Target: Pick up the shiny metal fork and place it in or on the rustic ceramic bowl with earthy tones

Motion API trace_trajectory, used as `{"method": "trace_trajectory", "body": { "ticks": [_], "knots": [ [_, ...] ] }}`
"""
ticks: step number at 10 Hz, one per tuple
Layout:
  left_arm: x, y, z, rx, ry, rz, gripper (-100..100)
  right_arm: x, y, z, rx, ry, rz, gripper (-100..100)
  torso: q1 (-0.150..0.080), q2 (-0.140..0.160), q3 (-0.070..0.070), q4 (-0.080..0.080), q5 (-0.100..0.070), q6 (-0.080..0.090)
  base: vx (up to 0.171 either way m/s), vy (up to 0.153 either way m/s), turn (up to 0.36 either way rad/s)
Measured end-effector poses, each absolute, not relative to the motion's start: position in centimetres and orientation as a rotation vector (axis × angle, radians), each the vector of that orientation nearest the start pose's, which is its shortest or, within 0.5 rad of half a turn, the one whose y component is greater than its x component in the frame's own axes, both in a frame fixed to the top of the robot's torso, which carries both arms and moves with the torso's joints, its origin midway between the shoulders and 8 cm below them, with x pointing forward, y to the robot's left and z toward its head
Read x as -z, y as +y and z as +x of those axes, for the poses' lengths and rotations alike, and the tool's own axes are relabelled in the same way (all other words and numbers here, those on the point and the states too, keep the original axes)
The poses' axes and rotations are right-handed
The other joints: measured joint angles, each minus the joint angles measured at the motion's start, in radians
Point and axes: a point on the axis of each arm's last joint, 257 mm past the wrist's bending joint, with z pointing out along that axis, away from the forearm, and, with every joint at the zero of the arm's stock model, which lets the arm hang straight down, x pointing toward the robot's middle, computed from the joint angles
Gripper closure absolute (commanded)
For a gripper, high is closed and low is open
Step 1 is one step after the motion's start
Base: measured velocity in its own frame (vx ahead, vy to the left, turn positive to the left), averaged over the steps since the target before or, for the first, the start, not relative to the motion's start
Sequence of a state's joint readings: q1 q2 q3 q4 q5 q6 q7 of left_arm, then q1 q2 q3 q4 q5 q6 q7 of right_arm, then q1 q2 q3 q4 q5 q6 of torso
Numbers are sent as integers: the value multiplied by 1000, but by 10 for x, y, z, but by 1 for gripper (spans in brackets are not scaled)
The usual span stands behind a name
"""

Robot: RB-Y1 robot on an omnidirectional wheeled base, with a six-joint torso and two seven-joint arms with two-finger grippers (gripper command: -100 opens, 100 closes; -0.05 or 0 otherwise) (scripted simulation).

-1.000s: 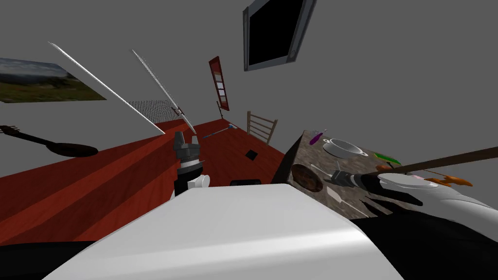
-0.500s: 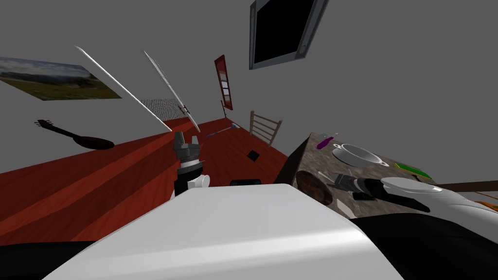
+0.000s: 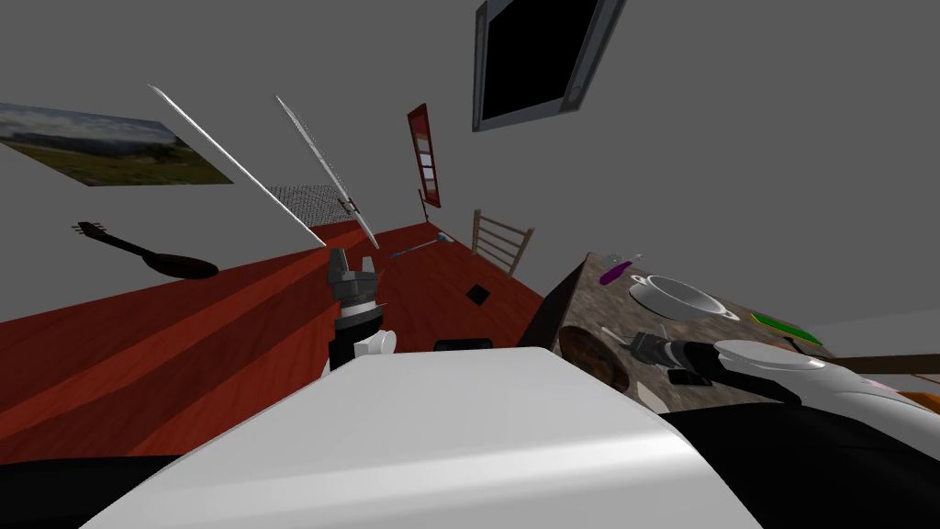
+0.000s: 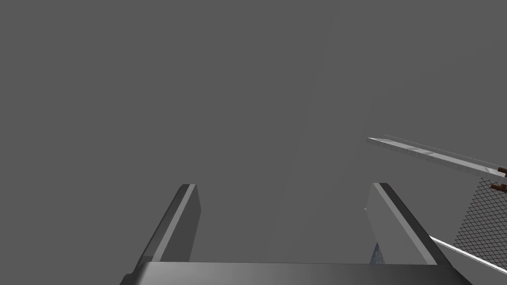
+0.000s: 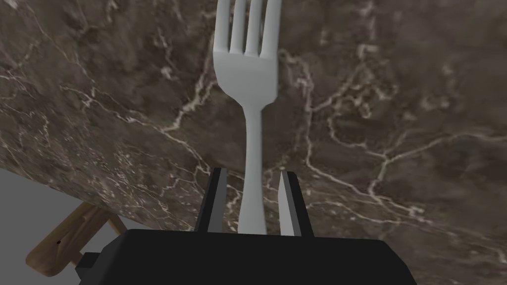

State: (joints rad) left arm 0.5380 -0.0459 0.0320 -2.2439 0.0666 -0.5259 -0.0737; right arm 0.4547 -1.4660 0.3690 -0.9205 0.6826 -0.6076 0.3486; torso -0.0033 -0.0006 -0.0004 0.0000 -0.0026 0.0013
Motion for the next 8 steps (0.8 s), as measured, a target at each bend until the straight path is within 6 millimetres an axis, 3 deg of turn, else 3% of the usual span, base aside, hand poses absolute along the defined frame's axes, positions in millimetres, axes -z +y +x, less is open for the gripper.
{"method": "trace_trajectory", "body": {
  "ticks": [2, 3, 4, 6, 7, 8],
  "knots": [
    [-1, 308, 338, 1214, 579, -736, 0, 338, -727, 156, 392, 2668, -891, 100, 0, 0, 0, 0, 0, 0, 0, 0, 0],
    [-1, 308, 338, 1214, 579, -736, 0, 338, -727, 156, 392, 2668, -891, 0, 0, 0, 0, 0, 0, 0, 0, 0, 0],
    [-1, 308, 338, 1214, 579, -736, 0, 338, -727, 156, 392, 2668, -891, 100, 0, 0, 0, 0, 0, 0, -16, 28, -89],
    [-1, 308, 338, 1214, 579, -736, 0, 326, -731, 167, 399, 2660, -905, 100, 4, 2, 1, 1, 2, 2, -19, 38, -63],
    [-1, 308, 338, 1214, 579, -736, 0, 325, -732, 167, 397, 2661, -906, 0, 3, 2, 1, 0, 1, 1, 0, 0, 0],
    [-1, 308, 338, 1214, 579, -736, 0, 325, -731, 167, 396, 2661, -905, 100, 1, 1, 1, 0, 1, 1, -34, 53, 0]
  ]
}}
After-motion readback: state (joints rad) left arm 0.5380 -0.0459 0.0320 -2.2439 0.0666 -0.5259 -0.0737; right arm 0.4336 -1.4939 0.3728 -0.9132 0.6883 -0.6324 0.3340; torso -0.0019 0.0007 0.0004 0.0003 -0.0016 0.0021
